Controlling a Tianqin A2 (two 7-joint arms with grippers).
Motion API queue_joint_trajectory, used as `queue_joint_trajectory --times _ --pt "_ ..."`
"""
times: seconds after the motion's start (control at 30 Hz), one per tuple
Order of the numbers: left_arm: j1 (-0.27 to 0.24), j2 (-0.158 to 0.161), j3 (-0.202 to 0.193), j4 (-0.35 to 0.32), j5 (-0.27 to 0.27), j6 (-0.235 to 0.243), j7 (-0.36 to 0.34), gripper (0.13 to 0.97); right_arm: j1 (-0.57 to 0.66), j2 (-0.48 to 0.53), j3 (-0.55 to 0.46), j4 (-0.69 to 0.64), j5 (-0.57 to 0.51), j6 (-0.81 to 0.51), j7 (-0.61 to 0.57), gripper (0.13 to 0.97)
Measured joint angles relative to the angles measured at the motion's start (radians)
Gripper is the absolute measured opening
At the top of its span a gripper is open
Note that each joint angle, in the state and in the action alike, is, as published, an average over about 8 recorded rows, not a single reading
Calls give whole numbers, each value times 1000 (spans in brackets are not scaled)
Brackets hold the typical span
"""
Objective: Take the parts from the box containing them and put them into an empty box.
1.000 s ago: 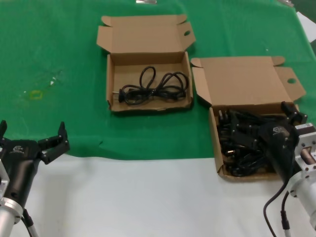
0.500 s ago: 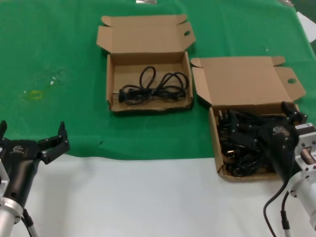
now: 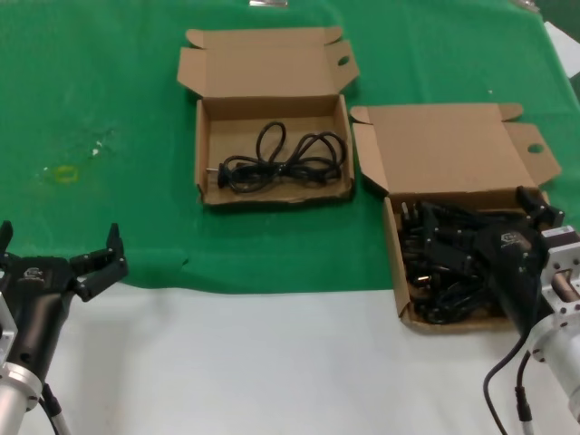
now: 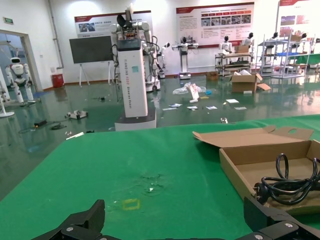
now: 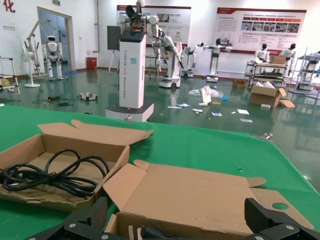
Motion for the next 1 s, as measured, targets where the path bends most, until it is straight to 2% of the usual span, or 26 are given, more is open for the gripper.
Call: queue_joint_trajectory --times 1.0 --pt "0 0 0 0 0 0 0 966 0 0 0 0 0 0 0 966"
